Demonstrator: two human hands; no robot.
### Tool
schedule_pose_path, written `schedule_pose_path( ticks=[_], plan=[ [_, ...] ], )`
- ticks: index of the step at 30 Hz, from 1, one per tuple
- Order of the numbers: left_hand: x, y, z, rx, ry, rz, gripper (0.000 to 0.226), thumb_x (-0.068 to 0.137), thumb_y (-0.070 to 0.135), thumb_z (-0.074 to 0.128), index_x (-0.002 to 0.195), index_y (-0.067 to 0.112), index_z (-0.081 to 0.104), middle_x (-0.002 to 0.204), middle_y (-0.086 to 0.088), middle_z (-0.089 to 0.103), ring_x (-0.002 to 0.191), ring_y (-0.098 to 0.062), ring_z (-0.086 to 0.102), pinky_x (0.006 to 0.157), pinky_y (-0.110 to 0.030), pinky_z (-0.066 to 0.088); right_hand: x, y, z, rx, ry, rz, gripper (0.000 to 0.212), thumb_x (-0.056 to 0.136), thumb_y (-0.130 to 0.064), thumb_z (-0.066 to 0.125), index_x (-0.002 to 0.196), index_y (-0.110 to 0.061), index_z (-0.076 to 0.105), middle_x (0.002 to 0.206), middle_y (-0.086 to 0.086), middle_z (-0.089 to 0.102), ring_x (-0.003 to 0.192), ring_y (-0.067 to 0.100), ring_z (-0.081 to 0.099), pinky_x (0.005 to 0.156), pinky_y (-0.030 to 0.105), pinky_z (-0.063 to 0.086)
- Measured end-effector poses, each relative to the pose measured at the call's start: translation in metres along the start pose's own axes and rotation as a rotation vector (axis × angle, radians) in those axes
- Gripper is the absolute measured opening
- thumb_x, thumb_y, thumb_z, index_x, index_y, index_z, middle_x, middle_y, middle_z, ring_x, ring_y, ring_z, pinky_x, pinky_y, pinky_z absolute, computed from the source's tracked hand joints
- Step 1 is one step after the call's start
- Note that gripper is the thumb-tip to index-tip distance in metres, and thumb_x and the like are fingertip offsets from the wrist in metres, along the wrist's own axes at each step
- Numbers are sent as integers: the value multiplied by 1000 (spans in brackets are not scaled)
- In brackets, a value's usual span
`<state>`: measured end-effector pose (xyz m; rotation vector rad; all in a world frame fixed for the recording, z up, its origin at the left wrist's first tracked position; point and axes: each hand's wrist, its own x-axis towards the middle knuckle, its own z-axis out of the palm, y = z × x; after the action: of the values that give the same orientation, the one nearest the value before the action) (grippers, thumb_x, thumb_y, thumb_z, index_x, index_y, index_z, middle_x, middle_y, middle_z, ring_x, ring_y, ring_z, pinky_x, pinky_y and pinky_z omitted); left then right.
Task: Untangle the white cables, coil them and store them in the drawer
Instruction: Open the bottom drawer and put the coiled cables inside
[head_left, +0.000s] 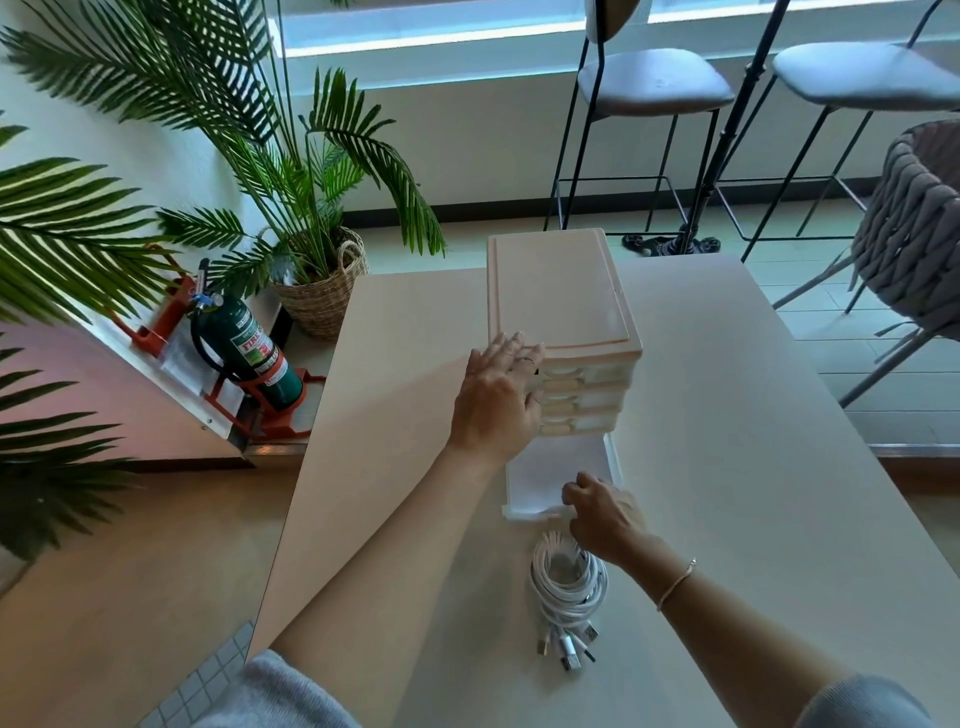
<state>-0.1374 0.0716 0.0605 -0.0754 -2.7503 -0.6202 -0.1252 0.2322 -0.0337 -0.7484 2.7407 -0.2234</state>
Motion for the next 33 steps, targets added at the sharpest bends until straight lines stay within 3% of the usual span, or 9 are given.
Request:
schedule_pose_path(
  ticks=[5,7,10,13,15,17,21,26,33],
  plan=[
    [-34,0,14,-109,483,-29,32,80,22,55,106,5,50,100,-17,58,99,-22,44,89,-29,38,-35,8,-2,296,241,139,25,80,-34,64,91,-12,64,82,3,64,78,30,64,60,25,37],
    [-58,0,27,-193,528,-127,20,81,23,53,90,6,51,82,-11,53,80,-19,45,74,-27,40,-53,12,10,313,199,239,32,81,-46,61,91,-15,64,82,1,66,81,25,65,63,27,41],
    [-92,0,43,-312,221,-410,22,83,32,54,78,11,53,70,1,53,69,-20,55,62,-29,43,-62,14,29,400,-48,388,47,82,-60,53,103,-20,61,96,2,69,89,18,64,70,27,45],
    [-105,-2,55,-229,-390,-640,20,86,35,60,88,16,59,93,-5,68,93,-26,63,75,-27,46,-49,14,40,638,-176,460,28,80,-49,64,85,-22,61,83,-2,67,80,16,61,65,27,44],
    [-105,-2,60,-105,-744,-633,40,86,41,58,105,6,62,110,-11,65,106,-28,60,85,-30,47,-41,12,38,815,-221,457,21,77,-33,72,67,-20,58,64,-5,55,63,11,51,55,25,38],
    [-103,0,65,-31,-894,-579,44,86,38,58,108,0,62,113,-16,64,108,-29,59,85,-33,47,-40,11,31,985,-267,432,26,77,-20,73,57,-17,57,50,-8,46,48,5,39,45,18,25],
    [-106,-7,77,-169,-903,-653,29,80,30,68,96,6,66,95,-11,64,94,-25,63,69,-26,40,-40,13,25,1138,-301,435,36,77,-11,73,46,-18,56,38,-13,41,38,0,33,39,13,20],
    [-112,-16,80,-330,-898,-761,17,79,25,71,69,18,60,79,0,60,77,-13,55,68,-22,40,-42,16,28,1173,-352,405,35,79,-13,72,54,-16,48,46,-8,37,36,0,28,40,14,19],
    [-116,-21,75,-510,-866,-839,20,77,21,75,93,11,71,87,-3,67,78,-13,57,74,-24,44,-44,13,29,1134,-290,348,22,79,-12,72,66,-13,55,56,-8,45,44,-2,40,46,11,31]
  ],
)
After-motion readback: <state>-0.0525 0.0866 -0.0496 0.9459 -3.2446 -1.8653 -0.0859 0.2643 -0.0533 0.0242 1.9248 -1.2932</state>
